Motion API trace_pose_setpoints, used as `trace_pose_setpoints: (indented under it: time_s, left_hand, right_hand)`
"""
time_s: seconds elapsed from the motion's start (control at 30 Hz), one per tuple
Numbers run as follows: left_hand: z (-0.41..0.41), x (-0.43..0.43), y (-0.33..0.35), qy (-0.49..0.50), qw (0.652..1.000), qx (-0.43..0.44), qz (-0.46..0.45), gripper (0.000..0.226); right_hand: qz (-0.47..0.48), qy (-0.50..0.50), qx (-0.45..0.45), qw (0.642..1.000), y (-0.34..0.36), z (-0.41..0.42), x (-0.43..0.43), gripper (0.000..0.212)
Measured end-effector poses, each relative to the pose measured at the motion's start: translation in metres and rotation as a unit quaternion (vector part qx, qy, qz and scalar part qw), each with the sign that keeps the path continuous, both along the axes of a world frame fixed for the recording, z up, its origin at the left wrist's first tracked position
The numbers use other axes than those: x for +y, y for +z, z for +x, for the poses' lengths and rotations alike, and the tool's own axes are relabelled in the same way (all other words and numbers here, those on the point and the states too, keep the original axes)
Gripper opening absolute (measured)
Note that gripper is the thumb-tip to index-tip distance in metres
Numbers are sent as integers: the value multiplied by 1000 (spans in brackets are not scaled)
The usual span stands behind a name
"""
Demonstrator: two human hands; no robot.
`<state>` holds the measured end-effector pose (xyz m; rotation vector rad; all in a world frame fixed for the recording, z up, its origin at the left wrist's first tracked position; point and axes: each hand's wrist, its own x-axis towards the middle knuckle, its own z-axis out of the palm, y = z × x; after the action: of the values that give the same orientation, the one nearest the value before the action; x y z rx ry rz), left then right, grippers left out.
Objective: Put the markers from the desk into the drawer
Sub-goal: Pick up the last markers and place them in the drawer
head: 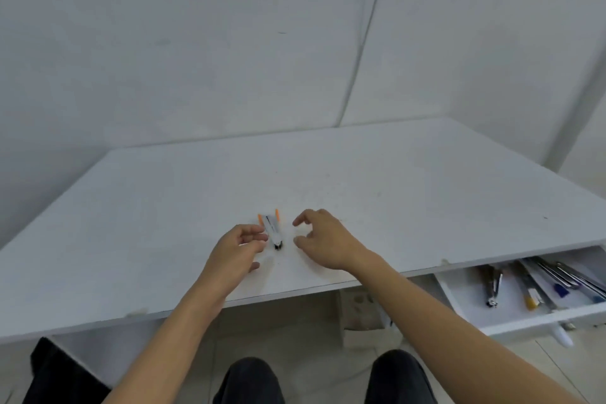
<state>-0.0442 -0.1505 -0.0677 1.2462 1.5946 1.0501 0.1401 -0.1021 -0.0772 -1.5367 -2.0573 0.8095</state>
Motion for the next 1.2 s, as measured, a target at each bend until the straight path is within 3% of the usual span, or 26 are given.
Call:
trace_pose_setpoints:
  time_s: [0.07, 0.13, 0.23, 0.33, 0.4, 0.5, 0.63, 0.7, 0.83, 0.93, 1.03, 1.13, 1.2]
  left_hand:
    - [-12, -1, -3, 9, 1000, 1, -7, 20]
    - [-17, -2, -5, 12, 1000, 3, -12, 21]
    - [-17, 0, -6, 9, 1000, 8, -16, 24]
    - [-10, 0, -6, -5, 999, 27, -26, 25]
    - [1, 0, -7, -22, 998, 41, -32, 26]
    - [28, 0, -11, -63, 996, 54, -32, 27]
    - [77, 3, -16, -120, 991, 63, -20, 29]
    - [107, 6, -18, -156, 985, 71, -14, 29]
    - [174, 13, -24, -241, 965, 104, 5, 31]
    - [225, 17, -27, -298, 948, 114, 22, 35]
    - [264, 22, -27, -341, 930, 131, 37, 39]
    - [286, 34, -25, -359, 920, 150, 43, 37]
    - [294, 42, -24, -361, 918, 155, 43, 36]
  right_hand:
    - [21, 12, -4, 1000, -4, -23, 4, 53]
    - [50, 42, -71, 995, -9, -41, 8, 57]
    - [141, 66, -195, 968, -16, -51, 7, 40]
    - [221, 48, -169, 959, -21, -37, 4, 23]
    - [228, 23, -169, 959, -22, -16, 2, 27]
    - [185, -46, -157, 969, -20, 26, -1, 44]
    - [81, -90, -153, 981, -8, 101, -14, 52]
    - [55, -102, -157, 981, -3, 143, -26, 53]
    - [-35, -158, -58, 985, 10, 216, -61, 35]
    - [-123, -161, -22, 979, 23, 267, -91, 38]
    - [-180, -147, -108, 967, 20, 295, -109, 39]
    - [-171, -175, -210, 947, -6, 297, -101, 35]
    - [-164, -185, -216, 944, -26, 288, -86, 29]
